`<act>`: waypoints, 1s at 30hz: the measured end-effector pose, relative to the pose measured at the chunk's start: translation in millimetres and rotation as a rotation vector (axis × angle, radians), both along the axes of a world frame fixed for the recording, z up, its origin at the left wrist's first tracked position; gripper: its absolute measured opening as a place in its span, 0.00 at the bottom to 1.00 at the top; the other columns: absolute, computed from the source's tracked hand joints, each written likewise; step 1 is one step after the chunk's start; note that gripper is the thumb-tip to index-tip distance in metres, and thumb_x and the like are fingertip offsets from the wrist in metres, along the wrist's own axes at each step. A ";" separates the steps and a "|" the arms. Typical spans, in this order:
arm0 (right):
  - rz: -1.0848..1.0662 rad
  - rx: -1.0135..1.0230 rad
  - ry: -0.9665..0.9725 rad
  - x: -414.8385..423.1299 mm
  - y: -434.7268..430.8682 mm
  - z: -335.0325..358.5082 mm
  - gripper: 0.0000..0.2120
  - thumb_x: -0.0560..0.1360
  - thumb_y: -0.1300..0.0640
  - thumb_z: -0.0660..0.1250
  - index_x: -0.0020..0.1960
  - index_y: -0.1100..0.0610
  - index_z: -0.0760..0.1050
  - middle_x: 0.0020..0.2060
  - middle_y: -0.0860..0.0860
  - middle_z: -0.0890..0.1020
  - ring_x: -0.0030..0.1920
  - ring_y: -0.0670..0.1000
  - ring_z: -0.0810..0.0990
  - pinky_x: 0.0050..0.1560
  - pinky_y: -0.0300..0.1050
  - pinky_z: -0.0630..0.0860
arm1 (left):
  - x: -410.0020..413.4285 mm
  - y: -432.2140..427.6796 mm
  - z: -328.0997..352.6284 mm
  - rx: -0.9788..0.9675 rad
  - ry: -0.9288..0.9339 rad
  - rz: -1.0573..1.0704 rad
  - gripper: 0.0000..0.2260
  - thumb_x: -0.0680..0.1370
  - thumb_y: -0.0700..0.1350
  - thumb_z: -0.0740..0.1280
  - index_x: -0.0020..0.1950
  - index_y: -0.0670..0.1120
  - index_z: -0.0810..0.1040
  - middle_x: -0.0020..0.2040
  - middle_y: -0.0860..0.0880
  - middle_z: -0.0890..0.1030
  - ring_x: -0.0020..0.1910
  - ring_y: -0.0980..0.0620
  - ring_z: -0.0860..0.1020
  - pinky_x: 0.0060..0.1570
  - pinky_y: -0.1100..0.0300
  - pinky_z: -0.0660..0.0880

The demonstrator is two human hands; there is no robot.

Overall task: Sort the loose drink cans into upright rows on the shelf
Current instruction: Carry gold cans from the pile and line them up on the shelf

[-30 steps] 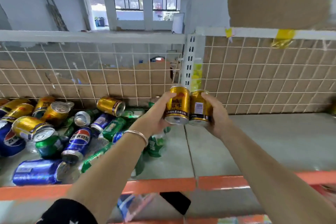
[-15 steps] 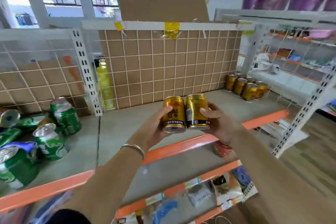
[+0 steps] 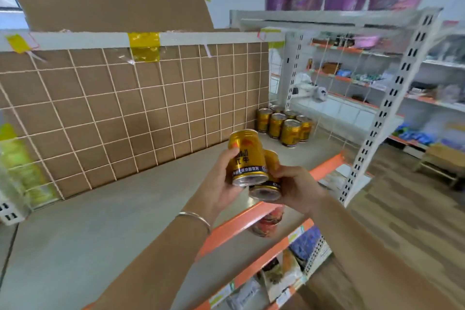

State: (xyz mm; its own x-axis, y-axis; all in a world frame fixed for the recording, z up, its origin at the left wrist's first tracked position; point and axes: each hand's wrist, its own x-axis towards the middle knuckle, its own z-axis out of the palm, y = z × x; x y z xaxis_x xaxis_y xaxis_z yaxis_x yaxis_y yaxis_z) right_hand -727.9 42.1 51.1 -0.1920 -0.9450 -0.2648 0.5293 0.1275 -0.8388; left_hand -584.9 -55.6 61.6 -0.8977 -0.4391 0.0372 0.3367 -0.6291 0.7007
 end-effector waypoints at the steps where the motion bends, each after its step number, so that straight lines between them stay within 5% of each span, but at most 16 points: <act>1: -0.007 0.004 0.021 -10.8 -4.8 -0.2 0.14 0.73 0.64 0.57 0.56 0.65 0.74 0.42 0.60 0.84 0.37 0.58 0.84 0.35 0.46 0.81 | -10.4 -6.3 0.0 0.036 0.024 0.008 0.23 0.72 0.49 0.68 0.62 0.38 0.73 0.58 0.34 0.78 0.56 0.38 0.78 0.62 0.43 0.72; 3: -0.023 -0.007 0.063 -29.8 -14.4 0.7 0.18 0.69 0.61 0.66 0.58 0.67 0.74 0.42 0.60 0.84 0.38 0.57 0.84 0.35 0.45 0.80 | -29.1 -18.5 -0.8 0.096 0.015 0.025 0.30 0.69 0.48 0.72 0.66 0.37 0.69 0.61 0.34 0.77 0.58 0.37 0.78 0.59 0.43 0.75; 7: -0.011 -0.091 0.024 -63.6 -33.7 -8.4 0.37 0.49 0.60 0.82 0.57 0.65 0.77 0.51 0.62 0.82 0.47 0.60 0.83 0.44 0.51 0.81 | -56.1 -32.6 2.0 0.063 -0.065 0.025 0.19 0.74 0.45 0.63 0.63 0.39 0.71 0.57 0.38 0.81 0.55 0.41 0.81 0.54 0.44 0.77; 12: -0.014 -0.075 0.018 -87.3 -48.3 -16.1 0.30 0.54 0.61 0.78 0.56 0.61 0.77 0.51 0.60 0.83 0.47 0.59 0.84 0.44 0.52 0.81 | -76.5 -41.1 -6.6 0.060 -0.108 0.019 0.12 0.77 0.43 0.60 0.57 0.40 0.74 0.49 0.40 0.84 0.47 0.43 0.83 0.53 0.46 0.73; 16: 0.035 -0.041 0.060 -107.5 -58.3 -21.0 0.41 0.53 0.65 0.78 0.65 0.64 0.70 0.59 0.63 0.79 0.56 0.62 0.80 0.55 0.58 0.77 | -89.0 -52.4 -16.7 0.057 -0.102 0.016 0.12 0.80 0.44 0.57 0.56 0.40 0.75 0.48 0.40 0.84 0.45 0.44 0.84 0.46 0.49 0.80; 19: 0.039 -0.029 0.140 -122.0 -64.6 -25.7 0.36 0.58 0.67 0.74 0.66 0.64 0.69 0.61 0.64 0.77 0.59 0.64 0.78 0.61 0.61 0.73 | -95.2 -62.5 -22.3 0.017 -0.112 0.008 0.13 0.75 0.45 0.61 0.57 0.41 0.75 0.50 0.41 0.84 0.46 0.45 0.84 0.41 0.53 0.81; 22: -0.055 0.039 0.250 -136.1 -70.0 -31.0 0.34 0.58 0.69 0.73 0.64 0.63 0.71 0.58 0.61 0.79 0.59 0.63 0.78 0.61 0.59 0.74 | -105.3 -70.8 -31.1 -0.110 -0.170 0.012 0.16 0.75 0.45 0.63 0.61 0.41 0.74 0.55 0.41 0.82 0.53 0.46 0.82 0.46 0.56 0.80; 25: -0.131 0.092 0.309 -157.4 -71.2 -40.4 0.36 0.56 0.71 0.74 0.63 0.61 0.71 0.54 0.59 0.79 0.55 0.60 0.79 0.53 0.55 0.78 | -126.7 -71.5 -42.9 -0.278 -0.282 0.022 0.22 0.73 0.45 0.69 0.66 0.42 0.73 0.61 0.41 0.79 0.60 0.42 0.78 0.59 0.48 0.76; 30: -0.196 0.059 0.323 -209.1 -71.8 -45.8 0.35 0.59 0.78 0.72 0.63 0.59 0.71 0.52 0.56 0.81 0.54 0.58 0.79 0.49 0.53 0.78 | -171.5 -69.3 -50.6 -0.521 -0.403 0.084 0.23 0.68 0.41 0.74 0.63 0.50 0.76 0.58 0.49 0.81 0.59 0.50 0.79 0.60 0.54 0.75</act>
State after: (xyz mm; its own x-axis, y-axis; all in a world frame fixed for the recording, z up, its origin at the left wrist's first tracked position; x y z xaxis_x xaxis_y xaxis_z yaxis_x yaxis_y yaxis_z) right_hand -937.0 -29.7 5.3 -0.4500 -0.8671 -0.2137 0.2578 0.1030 -0.9607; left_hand -756.4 -124.8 11.1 -0.8493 -0.5234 -0.0684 0.0174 -0.1573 0.9874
